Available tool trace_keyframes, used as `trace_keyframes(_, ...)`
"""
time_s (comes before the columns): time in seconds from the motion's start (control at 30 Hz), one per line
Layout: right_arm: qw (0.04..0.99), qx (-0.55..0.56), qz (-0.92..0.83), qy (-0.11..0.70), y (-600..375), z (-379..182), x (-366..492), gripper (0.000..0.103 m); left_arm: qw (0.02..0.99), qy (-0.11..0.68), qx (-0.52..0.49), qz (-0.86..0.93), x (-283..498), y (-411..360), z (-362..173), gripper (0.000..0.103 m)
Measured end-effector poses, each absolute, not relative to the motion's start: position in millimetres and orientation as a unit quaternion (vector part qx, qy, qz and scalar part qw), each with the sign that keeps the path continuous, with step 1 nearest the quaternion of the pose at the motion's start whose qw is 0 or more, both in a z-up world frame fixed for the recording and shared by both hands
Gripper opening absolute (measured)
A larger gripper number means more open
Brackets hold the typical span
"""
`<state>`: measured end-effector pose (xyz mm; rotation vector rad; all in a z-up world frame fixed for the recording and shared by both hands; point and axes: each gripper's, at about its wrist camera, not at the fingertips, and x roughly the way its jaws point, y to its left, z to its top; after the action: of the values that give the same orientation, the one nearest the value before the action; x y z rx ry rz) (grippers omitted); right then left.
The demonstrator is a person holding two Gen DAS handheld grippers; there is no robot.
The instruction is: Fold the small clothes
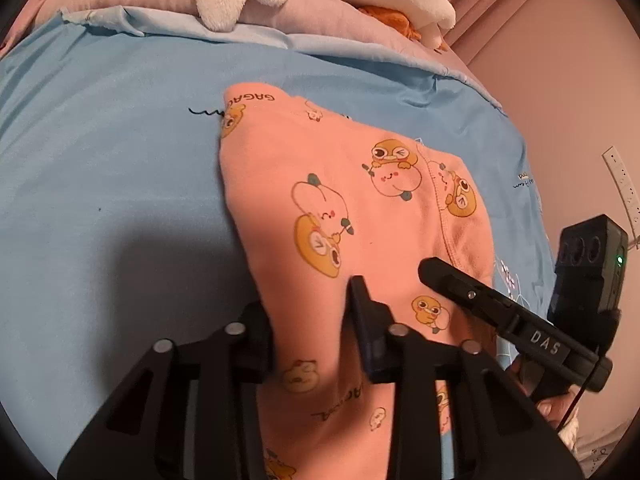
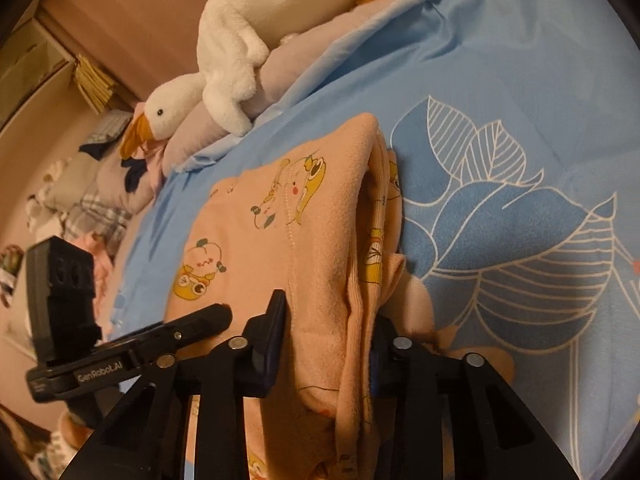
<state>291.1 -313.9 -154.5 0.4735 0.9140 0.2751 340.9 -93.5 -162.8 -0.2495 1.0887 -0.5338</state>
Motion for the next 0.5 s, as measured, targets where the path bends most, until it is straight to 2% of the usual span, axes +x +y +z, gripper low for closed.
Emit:
trace_keyframes(0.07, 0.869, 0.21, 0.125, 0.429, -308, -147, 288, 0.028, 0.818, 0.507, -0.112, -0.249, 338, -94, -158, 0.021)
trace_keyframes(0.33, 0.894, 0.155, 0.145, 0.395, -277, -101, 256, 0.025, 0.826, 0.487, -0.095, -0.269, 294, -93, -125, 0.02)
trace_keyframes(0.5, 0.893, 0.135, 0.157, 0.399, -260, -85, 223, 0.025, 0.823, 0.49, -0.101, -0.268, 252, -72, -112, 0.02)
